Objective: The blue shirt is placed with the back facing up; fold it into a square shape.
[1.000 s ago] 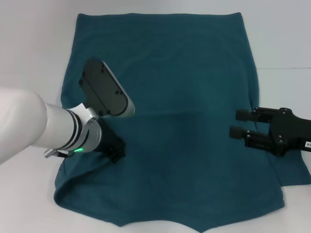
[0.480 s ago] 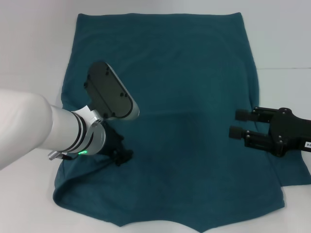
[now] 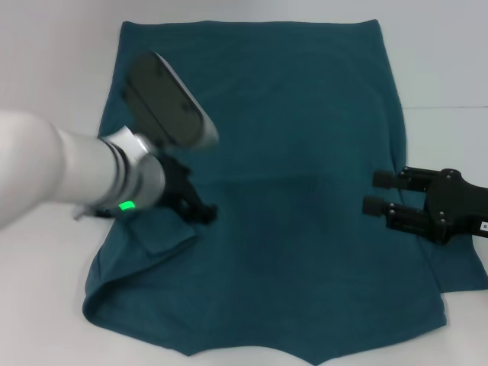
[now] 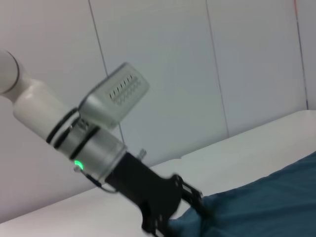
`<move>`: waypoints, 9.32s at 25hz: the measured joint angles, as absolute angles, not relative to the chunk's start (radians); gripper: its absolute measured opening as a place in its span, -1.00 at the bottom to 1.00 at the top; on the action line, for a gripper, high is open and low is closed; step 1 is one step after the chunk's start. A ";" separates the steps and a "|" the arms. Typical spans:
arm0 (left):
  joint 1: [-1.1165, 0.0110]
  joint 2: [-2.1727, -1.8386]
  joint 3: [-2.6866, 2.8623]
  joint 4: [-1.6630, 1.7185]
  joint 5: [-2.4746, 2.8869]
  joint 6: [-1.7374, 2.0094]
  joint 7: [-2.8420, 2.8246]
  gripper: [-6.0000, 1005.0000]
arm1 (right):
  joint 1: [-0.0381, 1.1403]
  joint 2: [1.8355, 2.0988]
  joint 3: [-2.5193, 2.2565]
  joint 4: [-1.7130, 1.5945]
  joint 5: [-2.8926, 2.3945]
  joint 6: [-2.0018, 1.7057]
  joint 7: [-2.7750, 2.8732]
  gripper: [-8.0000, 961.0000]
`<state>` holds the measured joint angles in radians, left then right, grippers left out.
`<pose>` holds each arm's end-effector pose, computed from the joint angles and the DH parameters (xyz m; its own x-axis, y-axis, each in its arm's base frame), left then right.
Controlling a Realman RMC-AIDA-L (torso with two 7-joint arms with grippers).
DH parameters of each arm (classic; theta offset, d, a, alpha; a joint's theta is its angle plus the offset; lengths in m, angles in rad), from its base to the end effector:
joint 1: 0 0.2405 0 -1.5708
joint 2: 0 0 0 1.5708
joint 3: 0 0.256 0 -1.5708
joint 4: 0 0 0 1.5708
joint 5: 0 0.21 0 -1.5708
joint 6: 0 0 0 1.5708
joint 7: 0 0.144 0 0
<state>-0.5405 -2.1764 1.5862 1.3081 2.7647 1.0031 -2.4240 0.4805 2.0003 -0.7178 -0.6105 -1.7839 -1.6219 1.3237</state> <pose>-0.1589 0.3840 -0.0497 0.9310 0.3357 -0.1437 0.1788 -0.7621 -0.6222 0.2689 0.3272 0.0359 0.7311 -0.2564 -0.6322 -0.4557 -0.8732 -0.1727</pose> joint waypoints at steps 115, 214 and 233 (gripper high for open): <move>-0.588 -2.164 1.283 1.281 2.859 1.019 -2.422 -0.77 | 0.428 2.034 -0.715 -0.604 -1.787 -1.588 1.317 0.22; -0.461 -2.177 1.471 1.342 2.398 0.829 -2.203 -0.33 | 0.421 2.081 -0.684 -0.833 -1.789 -1.510 1.581 0.21; -0.346 -2.171 0.633 1.125 1.731 1.884 -1.483 -0.46 | 0.448 2.090 -0.732 -1.189 -1.974 -1.468 2.177 0.20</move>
